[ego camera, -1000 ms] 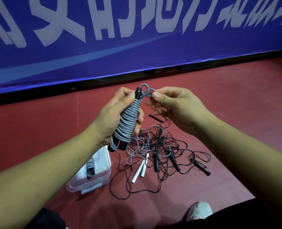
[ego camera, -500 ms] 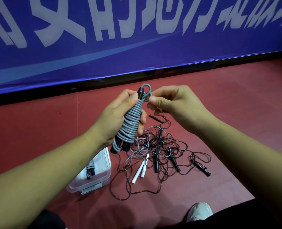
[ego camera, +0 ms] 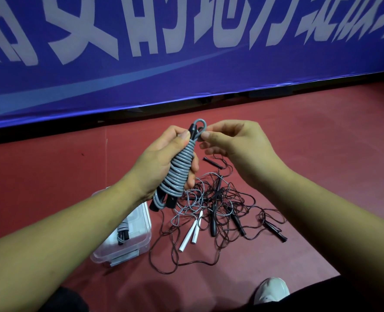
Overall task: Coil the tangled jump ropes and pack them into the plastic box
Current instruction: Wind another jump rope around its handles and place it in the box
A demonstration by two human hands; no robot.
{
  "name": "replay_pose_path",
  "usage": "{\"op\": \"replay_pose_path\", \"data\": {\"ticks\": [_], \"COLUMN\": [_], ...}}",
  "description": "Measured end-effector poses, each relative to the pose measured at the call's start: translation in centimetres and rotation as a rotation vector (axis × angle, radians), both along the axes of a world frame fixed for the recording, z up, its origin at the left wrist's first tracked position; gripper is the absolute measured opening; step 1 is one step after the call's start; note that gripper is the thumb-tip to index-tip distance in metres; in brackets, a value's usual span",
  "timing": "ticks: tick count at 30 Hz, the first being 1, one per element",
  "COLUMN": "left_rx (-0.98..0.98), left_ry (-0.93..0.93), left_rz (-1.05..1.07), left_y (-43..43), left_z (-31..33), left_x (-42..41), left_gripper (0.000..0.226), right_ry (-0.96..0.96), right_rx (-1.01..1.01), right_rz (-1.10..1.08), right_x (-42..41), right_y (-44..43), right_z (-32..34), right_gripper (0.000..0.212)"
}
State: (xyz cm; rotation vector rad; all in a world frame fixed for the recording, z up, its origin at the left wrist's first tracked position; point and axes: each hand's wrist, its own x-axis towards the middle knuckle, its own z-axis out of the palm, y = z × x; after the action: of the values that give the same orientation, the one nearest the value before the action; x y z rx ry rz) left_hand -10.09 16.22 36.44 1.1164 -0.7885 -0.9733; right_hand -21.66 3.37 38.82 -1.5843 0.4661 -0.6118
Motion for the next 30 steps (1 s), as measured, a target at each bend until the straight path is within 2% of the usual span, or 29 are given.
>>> {"op": "replay_pose_path", "data": {"ticks": [5,10,12,15,19,21,26,28,30], "left_rx": [0.049,0.03,0.011,-0.003,-0.003,0.003,0.002,-0.001,-0.011], "left_ry": [-0.071,0.033,0.101,0.156,0.157,0.148,0.087,0.052,0.031], "left_rz": [0.001,-0.025,-0.035,-0.038,-0.045,-0.037,0.013,0.028,0.018], "left_y": [0.0,-0.1,-0.2,-0.2,-0.1,0.0,0.1,0.1,0.1], "left_z": [0.2,0.5,0.6,0.6,0.7,0.6,0.2,0.2,0.3], "left_x": [0.1,0.0,-0.2,-0.3,-0.3,-0.3,-0.2,0.0,0.1], "left_gripper": [0.024,0.025,0.025,0.025,0.037,0.035,0.02,0.019,0.019], "right_ry": [0.042,-0.011,-0.05,-0.094,-0.091,-0.088,-0.066,-0.076,-0.119], "right_rx": [-0.158,-0.142,-0.045,0.207,0.476,0.564,0.595,0.551,0.511], "right_rz": [-0.092,-0.086,-0.069,-0.01,0.074,0.113,0.116,0.086,0.054], "right_x": [0.0,0.1,0.2,0.5,0.9,1.0,1.3,1.4,1.3], "right_y": [0.4,0.8,0.9,1.1,1.3,1.2,1.3,1.3,1.1], "right_z": [0.1,0.4,0.5,0.5,0.7,0.8,1.0,1.2,1.2], "right_gripper": [0.011,0.009,0.01,0.015,0.024,0.026,0.02,0.014,0.016]}}
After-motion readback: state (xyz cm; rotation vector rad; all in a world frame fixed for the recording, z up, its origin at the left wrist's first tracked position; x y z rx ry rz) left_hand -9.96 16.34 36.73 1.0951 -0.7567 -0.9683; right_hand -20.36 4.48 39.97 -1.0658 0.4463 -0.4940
